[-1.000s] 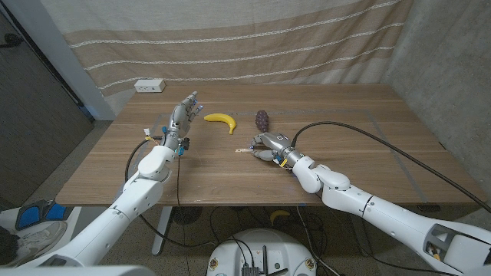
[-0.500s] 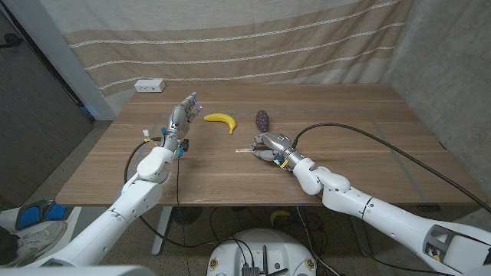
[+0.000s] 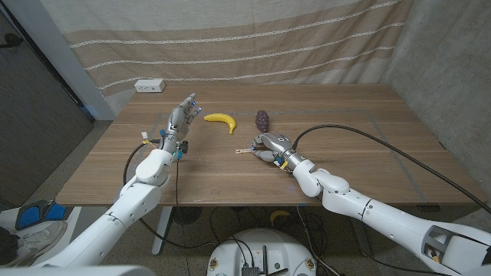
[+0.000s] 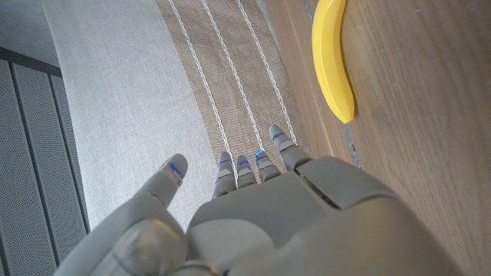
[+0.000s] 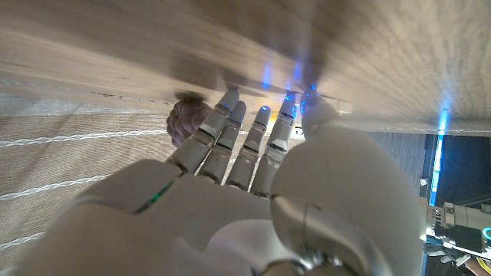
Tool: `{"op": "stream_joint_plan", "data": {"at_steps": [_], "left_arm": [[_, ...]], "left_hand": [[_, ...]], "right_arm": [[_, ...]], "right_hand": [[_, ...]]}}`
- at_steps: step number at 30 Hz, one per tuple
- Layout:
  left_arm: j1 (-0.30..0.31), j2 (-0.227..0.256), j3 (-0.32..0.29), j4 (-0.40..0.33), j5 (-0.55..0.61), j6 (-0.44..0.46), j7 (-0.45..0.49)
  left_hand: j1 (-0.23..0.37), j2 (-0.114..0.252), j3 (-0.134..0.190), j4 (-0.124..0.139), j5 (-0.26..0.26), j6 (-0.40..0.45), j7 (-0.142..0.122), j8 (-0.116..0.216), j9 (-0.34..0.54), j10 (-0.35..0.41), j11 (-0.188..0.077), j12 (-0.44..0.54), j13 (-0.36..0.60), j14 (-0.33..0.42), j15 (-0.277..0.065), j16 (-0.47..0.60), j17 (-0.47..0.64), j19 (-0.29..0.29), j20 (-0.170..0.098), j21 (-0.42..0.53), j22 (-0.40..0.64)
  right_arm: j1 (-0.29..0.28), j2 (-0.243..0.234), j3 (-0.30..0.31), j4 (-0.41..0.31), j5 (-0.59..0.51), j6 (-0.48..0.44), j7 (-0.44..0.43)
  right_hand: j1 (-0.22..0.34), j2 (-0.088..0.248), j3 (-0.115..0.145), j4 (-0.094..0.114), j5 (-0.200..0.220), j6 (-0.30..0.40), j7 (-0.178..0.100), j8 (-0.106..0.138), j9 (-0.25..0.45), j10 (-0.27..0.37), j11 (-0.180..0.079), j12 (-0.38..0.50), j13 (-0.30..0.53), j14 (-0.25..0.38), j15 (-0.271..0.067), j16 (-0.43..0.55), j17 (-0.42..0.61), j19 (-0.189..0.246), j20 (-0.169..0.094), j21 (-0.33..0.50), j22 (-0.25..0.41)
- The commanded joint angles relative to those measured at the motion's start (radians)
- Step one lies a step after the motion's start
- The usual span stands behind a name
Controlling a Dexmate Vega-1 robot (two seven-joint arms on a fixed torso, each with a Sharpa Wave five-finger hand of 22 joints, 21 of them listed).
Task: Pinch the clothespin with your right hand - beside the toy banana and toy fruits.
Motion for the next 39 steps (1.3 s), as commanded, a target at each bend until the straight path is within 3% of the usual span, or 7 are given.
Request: {"op": "stream_joint_plan", "data": {"at_steps": [1,8,23,39], "left_arm": [[0.022,0.005,-0.011,-0.019,-0.001,-0.001,0.009],[0.026,0.006,-0.014,-0.017,-0.001,-0.003,0.009],[-0.016,-0.005,0.0,0.024,-0.008,-0.001,-0.024],[-0.01,-0.007,0.001,0.016,-0.008,0.001,-0.013]], "left_hand": [[0.004,0.024,0.002,-0.009,0.003,-0.009,0.002,-0.001,0.003,-0.005,-0.002,-0.002,0.005,0.005,-0.012,-0.001,0.001,0.005,0.007,-0.003,0.002],[0.005,0.023,-0.001,-0.016,0.002,-0.011,0.001,-0.001,0.003,-0.007,-0.001,-0.002,0.005,0.004,-0.01,-0.001,0.001,0.005,0.007,-0.004,0.002],[0.007,0.022,-0.005,-0.029,0.0,-0.016,0.0,-0.001,0.003,-0.009,-0.003,-0.002,0.005,0.002,-0.01,-0.001,0.001,0.004,0.006,-0.005,0.002],[0.009,0.024,-0.01,-0.04,-0.001,-0.017,0.0,0.0,0.003,-0.01,-0.001,-0.002,0.005,0.0,-0.01,0.0,0.002,0.003,0.007,-0.005,0.002]], "right_arm": [[0.002,0.0,-0.004,0.008,0.003,0.014,-0.009],[0.006,0.008,0.0,0.027,0.012,0.036,-0.036],[0.015,0.041,0.019,0.097,0.023,0.068,-0.177],[0.006,0.032,0.047,0.073,0.022,0.046,-0.257]], "right_hand": [[0.011,0.002,-0.007,0.001,-0.002,0.158,0.031,0.029,0.024,0.013,-0.001,0.007,0.005,0.01,-0.173,0.006,0.005,0.011,-0.007,0.004,0.005],[0.015,0.001,-0.003,-0.001,-0.001,0.166,0.036,0.035,0.024,0.02,-0.005,0.007,0.006,0.014,-0.173,-0.002,-0.001,0.012,-0.008,0.005,0.005],[0.023,0.001,0.005,-0.002,-0.001,0.162,0.035,0.041,0.027,0.028,-0.006,0.007,0.006,0.026,-0.172,-0.011,-0.008,0.011,-0.01,0.007,0.005],[0.028,0.003,0.007,-0.002,-0.001,0.159,0.038,0.048,0.032,0.038,-0.01,0.009,0.01,0.034,-0.174,-0.013,-0.007,0.01,-0.011,0.008,0.005]]}}
